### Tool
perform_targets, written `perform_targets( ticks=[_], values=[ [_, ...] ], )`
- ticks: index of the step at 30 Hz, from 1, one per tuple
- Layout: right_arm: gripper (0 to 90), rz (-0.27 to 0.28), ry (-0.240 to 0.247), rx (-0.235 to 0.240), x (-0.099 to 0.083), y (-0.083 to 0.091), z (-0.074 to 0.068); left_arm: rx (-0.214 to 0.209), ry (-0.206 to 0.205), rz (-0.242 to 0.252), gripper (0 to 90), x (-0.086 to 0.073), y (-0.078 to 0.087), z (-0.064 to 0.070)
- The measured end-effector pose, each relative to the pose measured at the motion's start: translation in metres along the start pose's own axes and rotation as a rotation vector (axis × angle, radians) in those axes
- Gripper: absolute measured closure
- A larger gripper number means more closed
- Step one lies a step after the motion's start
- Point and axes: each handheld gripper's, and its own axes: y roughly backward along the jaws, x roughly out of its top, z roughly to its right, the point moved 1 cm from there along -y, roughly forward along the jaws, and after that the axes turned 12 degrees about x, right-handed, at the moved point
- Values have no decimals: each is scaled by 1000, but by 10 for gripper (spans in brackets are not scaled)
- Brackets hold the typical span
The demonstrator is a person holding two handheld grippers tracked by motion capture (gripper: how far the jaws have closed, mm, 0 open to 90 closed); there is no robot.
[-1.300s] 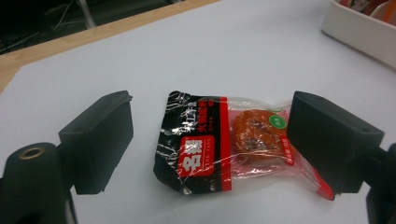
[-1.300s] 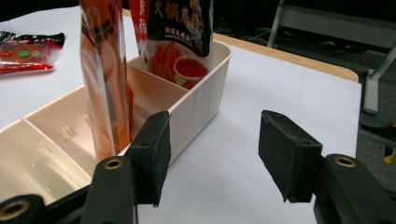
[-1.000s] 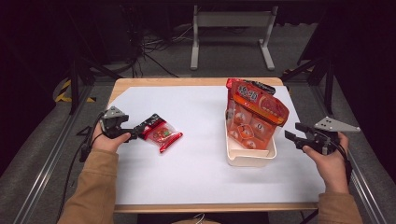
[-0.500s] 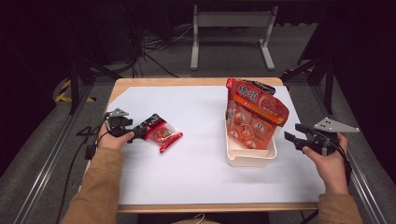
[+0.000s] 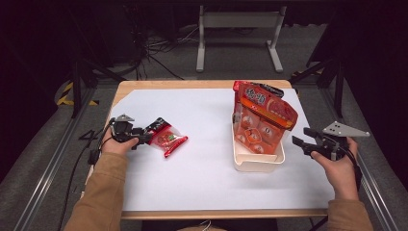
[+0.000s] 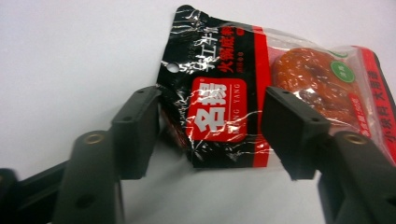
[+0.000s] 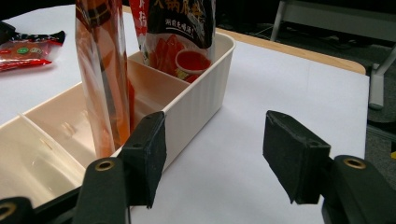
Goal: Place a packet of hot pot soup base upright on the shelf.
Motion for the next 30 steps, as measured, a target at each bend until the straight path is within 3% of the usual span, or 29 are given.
perform_targets(
  ticks=[3, 7, 10, 12, 13, 17, 21, 26, 30],
  values=[
    [394, -1, 1, 4, 0, 0, 0, -19, -5, -27, 483, -2, -1, 1],
    [392, 0, 3, 7, 0, -1, -1, -48, 29, -23, 536, -3, -4, 0],
    [391, 0, 7, 11, 1, -2, -1, -58, 52, -9, 536, -3, -5, -3],
    [390, 1, 9, 15, 1, -2, -2, -63, 69, -3, 477, -3, -6, -5],
    [390, 3, 12, 18, 1, -2, -2, -27, 71, 34, 466, -2, -8, -7],
    [389, 3, 20, 25, 1, -2, -3, -37, 102, 83, 504, 1, -12, -6],
    [388, -2, 21, 26, 1, -3, -4, -21, 111, 69, 566, 3, -16, -6],
    [388, 2, 20, 25, 0, -1, -3, 30, 120, 127, 529, 6, -16, -8],
    [388, -4, 18, 25, -1, -2, -4, 43, 96, 89, 548, 10, -22, -5]
  ],
)
